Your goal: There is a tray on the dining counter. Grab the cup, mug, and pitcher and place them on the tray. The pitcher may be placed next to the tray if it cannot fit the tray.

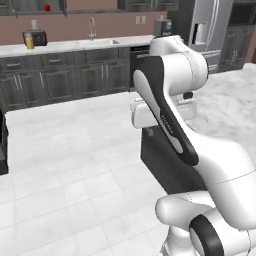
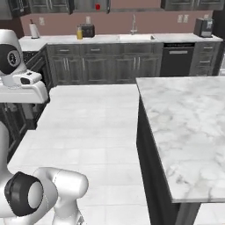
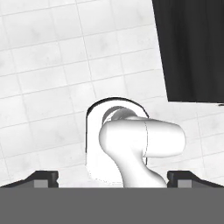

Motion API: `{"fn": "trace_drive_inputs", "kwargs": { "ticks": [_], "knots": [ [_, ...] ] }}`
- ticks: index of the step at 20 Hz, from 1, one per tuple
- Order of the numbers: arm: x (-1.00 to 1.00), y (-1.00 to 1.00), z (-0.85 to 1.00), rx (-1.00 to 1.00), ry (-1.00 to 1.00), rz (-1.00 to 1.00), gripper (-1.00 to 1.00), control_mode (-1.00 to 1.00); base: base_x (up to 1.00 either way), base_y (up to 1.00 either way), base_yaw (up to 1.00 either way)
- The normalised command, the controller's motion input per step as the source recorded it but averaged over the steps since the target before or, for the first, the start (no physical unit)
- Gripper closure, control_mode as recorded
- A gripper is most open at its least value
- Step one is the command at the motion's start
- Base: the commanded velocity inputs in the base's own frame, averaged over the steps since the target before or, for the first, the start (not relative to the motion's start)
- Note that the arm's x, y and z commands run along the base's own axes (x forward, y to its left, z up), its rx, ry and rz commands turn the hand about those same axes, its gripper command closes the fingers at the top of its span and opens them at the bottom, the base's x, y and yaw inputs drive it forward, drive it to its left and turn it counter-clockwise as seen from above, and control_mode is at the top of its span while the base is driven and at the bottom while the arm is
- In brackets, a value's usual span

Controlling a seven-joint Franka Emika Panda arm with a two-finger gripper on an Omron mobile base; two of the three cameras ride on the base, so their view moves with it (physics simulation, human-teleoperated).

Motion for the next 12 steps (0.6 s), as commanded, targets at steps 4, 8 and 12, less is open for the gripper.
{"fn": "trace_drive_inputs", "kwargs": {
  "ticks": [4, 8, 12],
  "knots": [
    [0.0, 0.0, 0.0, 0.0, 0.0, 0.0, -1.0, 1.0, 1.0, 0.51, 0.0],
    [0.0, 0.0, 0.0, 0.0, 0.0, 0.0, -1.0, 1.0, 1.0, 0.27, 0.0],
    [0.0, 0.0, 0.0, 0.0, 0.0, 0.0, -1.0, 1.0, 1.0, 0.06, 0.0]
  ]
}}
